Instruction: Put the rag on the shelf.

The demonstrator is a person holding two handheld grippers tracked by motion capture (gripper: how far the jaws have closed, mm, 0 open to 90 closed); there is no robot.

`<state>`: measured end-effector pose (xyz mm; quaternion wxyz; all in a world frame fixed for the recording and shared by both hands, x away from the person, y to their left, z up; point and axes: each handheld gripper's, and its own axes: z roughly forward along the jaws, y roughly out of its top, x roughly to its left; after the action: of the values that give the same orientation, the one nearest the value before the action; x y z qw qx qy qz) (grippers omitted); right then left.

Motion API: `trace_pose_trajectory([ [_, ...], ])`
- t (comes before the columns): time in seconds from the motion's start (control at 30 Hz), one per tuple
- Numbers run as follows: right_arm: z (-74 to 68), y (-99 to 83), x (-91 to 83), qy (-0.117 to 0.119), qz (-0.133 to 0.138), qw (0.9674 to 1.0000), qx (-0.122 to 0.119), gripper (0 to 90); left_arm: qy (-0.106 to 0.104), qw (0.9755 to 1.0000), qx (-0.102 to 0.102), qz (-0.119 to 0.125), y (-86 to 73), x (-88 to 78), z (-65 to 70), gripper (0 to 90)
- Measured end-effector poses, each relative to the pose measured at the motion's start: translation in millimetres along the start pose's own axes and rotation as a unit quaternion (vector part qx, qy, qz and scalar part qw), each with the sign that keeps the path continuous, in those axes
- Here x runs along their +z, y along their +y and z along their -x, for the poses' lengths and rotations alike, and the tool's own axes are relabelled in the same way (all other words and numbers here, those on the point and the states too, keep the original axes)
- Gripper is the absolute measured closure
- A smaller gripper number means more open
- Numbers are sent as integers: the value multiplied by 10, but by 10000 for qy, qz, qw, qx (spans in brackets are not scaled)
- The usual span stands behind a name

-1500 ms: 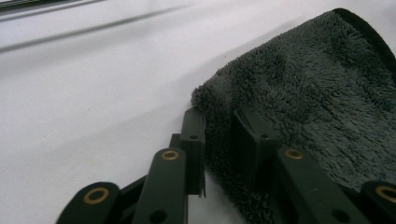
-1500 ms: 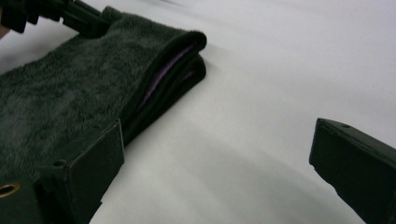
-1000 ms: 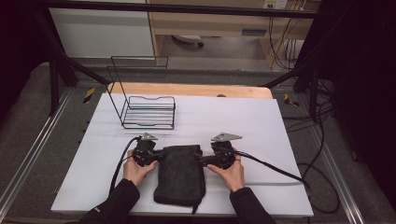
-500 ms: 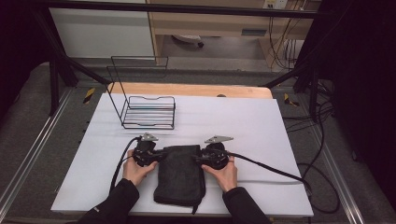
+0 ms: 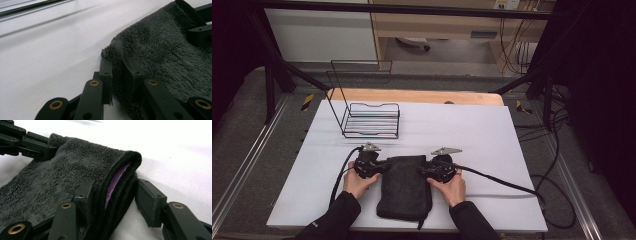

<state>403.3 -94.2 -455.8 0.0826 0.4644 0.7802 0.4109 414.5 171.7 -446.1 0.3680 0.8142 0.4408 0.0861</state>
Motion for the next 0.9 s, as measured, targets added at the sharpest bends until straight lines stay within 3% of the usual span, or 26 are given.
trace_pose_trajectory([
  [0.07,0,-3,1,21,8,10000,3,510,-15,10000,-20,6,0,1,-3,773],
  [0.17,2,10,5,209,-76,9996,183,620,-19,10000,-35,11,0,1,-3,776],
  [0.3,7,19,16,337,-142,9989,306,696,-37,10000,-34,22,0,-1,-1,792],
  [0.6,27,43,5,442,-187,9983,326,758,-147,9998,-100,56,4,-22,-35,811],
  [0.9,14,84,-78,576,-18,9980,270,775,-236,9987,-8,441,62,-182,-10,821],
])
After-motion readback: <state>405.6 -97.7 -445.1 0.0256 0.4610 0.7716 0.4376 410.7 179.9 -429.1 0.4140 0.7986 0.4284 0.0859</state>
